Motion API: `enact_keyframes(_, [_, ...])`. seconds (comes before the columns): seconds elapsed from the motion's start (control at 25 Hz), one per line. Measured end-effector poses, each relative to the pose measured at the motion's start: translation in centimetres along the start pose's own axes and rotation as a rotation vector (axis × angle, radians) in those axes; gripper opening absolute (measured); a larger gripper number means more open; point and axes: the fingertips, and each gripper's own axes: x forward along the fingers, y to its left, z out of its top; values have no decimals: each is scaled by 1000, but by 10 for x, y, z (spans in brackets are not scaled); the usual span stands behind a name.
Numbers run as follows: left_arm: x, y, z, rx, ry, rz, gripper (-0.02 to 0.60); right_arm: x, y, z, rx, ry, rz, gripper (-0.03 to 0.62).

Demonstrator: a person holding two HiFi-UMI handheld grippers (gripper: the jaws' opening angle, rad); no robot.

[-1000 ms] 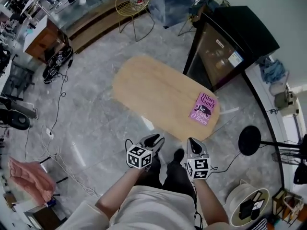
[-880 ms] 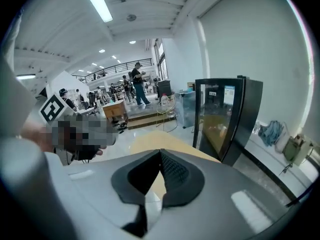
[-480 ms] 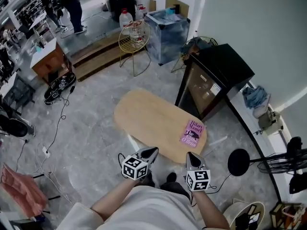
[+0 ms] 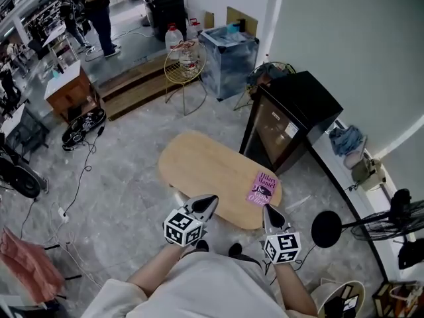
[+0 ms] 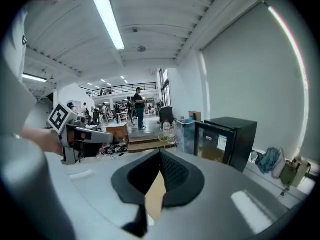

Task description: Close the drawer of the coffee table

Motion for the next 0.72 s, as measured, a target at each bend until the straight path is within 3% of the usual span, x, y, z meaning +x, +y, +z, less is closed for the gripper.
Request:
enact_keyframes(0.32, [-9, -8, 32, 61, -61, 1, 8, -11, 4, 31, -45, -83, 44, 11])
enact_keyframes(0.72, [-8, -16, 41, 61, -91, 0, 8, -19, -1, 39, -54, -95, 42, 11])
